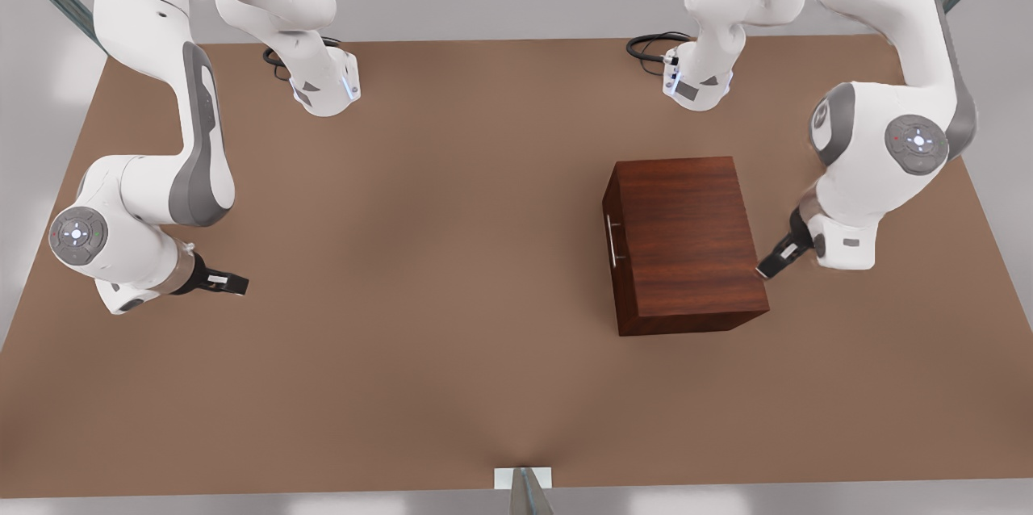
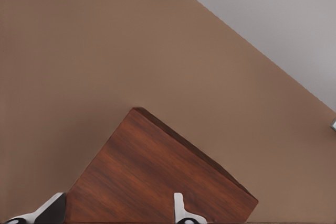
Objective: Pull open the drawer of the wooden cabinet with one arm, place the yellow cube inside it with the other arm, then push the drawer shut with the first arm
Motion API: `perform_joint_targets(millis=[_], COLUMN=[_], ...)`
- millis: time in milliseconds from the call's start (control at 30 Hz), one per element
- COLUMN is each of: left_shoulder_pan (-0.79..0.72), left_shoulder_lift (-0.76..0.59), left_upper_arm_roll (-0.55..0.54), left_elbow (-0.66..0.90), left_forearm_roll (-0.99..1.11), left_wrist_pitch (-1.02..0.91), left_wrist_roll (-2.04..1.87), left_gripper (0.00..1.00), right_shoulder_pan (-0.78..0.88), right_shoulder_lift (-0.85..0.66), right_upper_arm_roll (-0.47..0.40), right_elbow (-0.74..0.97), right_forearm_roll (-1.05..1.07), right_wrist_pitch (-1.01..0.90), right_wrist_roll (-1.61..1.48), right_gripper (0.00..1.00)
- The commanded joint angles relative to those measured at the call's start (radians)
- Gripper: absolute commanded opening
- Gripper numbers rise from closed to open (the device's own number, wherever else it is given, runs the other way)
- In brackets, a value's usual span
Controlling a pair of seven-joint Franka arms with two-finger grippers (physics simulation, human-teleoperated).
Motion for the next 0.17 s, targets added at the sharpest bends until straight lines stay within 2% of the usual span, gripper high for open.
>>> perform_joint_targets(millis=[0,67,133], left_shoulder_pan=[-0.003,-0.019,-0.039], left_shoulder_lift=[-0.068,0.010,0.022], left_upper_arm_roll=[0.017,0.011,0.009], left_elbow=[-0.034,0.121,0.146], left_forearm_roll=[-0.072,-0.022,-0.018], left_wrist_pitch=[-0.060,-0.175,-0.182], left_wrist_roll=[0.691,0.629,0.624], left_gripper=[1.00,1.00,1.00], right_shoulder_pan=[0.000,0.000,0.000], right_shoulder_lift=[-0.002,0.000,-0.002], right_upper_arm_roll=[0.000,-0.002,-0.002], right_elbow=[0.000,0.000,0.000], right_forearm_roll=[0.001,0.001,0.001], right_wrist_pitch=[0.000,0.000,0.000], right_wrist_roll=[-0.019,-0.019,-0.019], right_gripper=[1.00,1.00,1.00])
